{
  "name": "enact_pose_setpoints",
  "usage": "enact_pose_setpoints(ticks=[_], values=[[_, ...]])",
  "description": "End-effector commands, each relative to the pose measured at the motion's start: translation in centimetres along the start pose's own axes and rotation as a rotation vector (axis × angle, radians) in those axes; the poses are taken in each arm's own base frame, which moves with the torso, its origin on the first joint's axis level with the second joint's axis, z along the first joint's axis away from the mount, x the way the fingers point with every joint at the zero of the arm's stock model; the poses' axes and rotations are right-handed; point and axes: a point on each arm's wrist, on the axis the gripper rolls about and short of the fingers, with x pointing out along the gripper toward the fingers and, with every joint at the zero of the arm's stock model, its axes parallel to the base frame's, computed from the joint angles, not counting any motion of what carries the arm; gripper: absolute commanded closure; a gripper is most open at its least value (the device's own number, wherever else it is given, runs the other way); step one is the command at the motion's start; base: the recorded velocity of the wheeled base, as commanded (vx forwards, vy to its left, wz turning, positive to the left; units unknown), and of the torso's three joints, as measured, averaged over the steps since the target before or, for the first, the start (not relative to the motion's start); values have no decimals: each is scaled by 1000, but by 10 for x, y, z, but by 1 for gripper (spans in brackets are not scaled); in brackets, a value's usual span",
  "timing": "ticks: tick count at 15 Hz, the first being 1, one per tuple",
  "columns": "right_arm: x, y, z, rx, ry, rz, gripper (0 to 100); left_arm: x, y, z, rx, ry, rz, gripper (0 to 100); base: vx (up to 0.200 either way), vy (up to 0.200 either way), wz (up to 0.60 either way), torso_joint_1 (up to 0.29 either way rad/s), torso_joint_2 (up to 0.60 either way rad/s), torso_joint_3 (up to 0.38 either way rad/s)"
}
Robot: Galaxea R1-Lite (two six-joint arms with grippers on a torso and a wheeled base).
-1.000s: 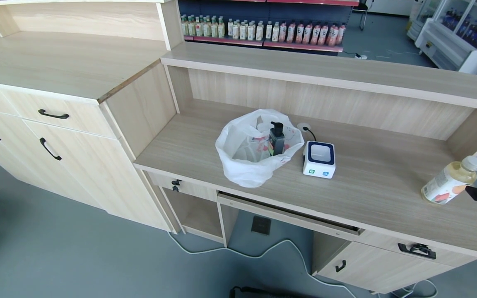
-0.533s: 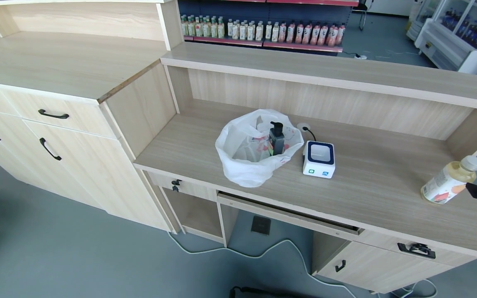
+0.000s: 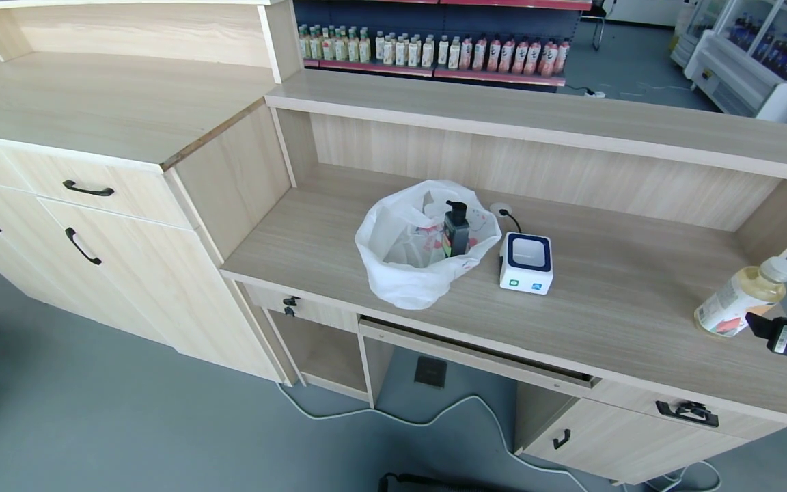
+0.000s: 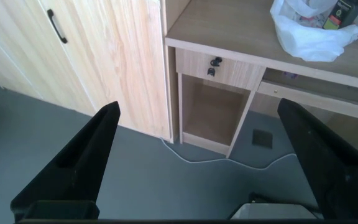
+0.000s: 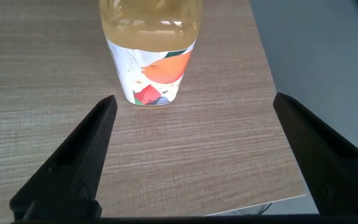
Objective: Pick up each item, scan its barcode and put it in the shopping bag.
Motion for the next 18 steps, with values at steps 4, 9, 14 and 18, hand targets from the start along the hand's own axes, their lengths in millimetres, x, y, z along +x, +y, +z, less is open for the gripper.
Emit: enact_pose_setpoints(ticks=[4,9,14,18], values=[[20,10,-1,-9,-19,29,0,0,0,0,0,-1,1,0,0,0,0,0,0,0],[32,21,1,-16,-29,14,0,0,0,0,0,-1,1,0,0,0,0,0,0,0],[43,31,4,-19,-52,16,0,0,0,0,0,-1,1,0,0,0,0,0,0,0],[50,38,1,-23,-50,5,0,0,0,0,1,-1,1,0,0,0,0,0,0,0]])
